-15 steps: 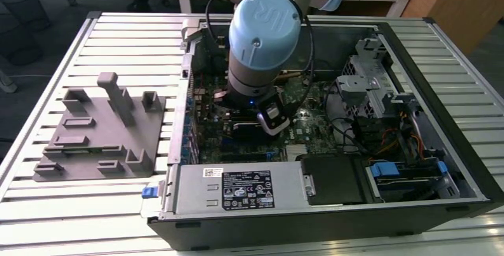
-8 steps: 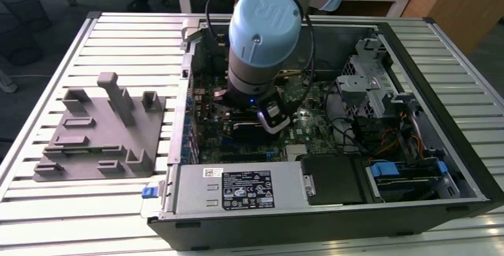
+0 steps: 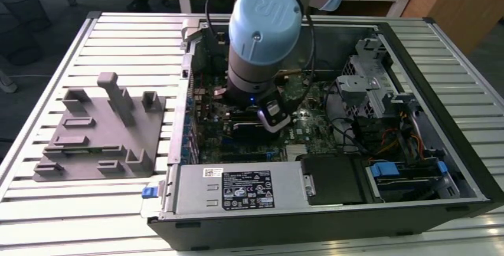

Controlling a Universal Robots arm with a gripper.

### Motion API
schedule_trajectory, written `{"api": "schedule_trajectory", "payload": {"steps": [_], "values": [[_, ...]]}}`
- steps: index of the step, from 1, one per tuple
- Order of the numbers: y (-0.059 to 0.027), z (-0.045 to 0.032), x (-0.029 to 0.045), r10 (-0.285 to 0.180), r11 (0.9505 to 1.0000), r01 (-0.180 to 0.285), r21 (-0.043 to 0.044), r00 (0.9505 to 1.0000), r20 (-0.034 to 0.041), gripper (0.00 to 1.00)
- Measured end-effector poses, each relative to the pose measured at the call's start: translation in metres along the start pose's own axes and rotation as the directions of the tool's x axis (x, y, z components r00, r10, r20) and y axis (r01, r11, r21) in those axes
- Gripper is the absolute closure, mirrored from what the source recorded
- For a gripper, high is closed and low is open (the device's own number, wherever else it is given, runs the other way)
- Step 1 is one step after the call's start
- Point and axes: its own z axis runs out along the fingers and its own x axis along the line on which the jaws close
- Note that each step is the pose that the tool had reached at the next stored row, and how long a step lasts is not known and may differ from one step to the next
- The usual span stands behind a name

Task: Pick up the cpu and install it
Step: 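Install the second cpu locking lever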

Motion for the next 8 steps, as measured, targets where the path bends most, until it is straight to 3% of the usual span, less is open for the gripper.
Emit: {"api": "schedule_trajectory", "payload": {"steps": [8], "values": [[0.0066, -0.0156, 0.0005, 0.0, 1.0, 0.0, -0.0004, 1.0, 0.0, 0.89]]}}
